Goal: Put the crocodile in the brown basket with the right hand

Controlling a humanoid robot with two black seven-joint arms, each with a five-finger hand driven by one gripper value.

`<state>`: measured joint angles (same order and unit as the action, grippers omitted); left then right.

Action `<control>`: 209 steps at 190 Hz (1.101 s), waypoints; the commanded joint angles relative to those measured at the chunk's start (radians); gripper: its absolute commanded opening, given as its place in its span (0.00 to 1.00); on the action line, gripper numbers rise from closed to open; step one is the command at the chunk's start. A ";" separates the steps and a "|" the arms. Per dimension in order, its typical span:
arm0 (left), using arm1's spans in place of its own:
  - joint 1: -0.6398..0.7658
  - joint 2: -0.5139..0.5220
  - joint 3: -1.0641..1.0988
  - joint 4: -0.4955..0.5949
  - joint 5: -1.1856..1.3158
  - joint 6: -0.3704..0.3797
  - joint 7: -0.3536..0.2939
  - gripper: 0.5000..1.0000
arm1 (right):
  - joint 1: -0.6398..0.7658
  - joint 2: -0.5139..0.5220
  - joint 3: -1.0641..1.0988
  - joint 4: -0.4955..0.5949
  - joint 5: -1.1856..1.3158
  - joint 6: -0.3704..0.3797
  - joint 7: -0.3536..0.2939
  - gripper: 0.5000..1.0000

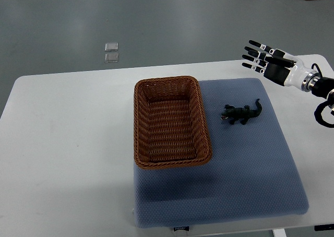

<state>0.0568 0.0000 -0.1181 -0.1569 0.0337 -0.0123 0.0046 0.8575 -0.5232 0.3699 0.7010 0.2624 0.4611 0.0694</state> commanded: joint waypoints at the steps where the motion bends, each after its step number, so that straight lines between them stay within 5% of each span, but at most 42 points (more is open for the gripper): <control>1: 0.001 0.000 0.000 -0.001 0.000 0.000 0.000 1.00 | 0.000 -0.001 0.001 0.000 0.000 0.001 0.000 0.87; 96: -0.006 0.000 0.002 0.000 0.000 0.006 0.002 1.00 | -0.002 -0.012 -0.012 0.003 -0.051 0.019 0.000 0.87; 177: -0.006 0.000 0.002 0.000 0.000 0.006 0.002 1.00 | 0.026 -0.031 0.001 0.008 -0.264 0.148 0.003 0.87; 209: -0.006 0.000 0.002 0.000 0.000 0.006 0.002 1.00 | 0.048 -0.052 0.001 0.011 -0.416 0.149 0.086 0.87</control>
<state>0.0506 0.0000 -0.1165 -0.1562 0.0337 -0.0060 0.0061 0.8913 -0.5614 0.3718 0.7100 -0.0622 0.6101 0.1041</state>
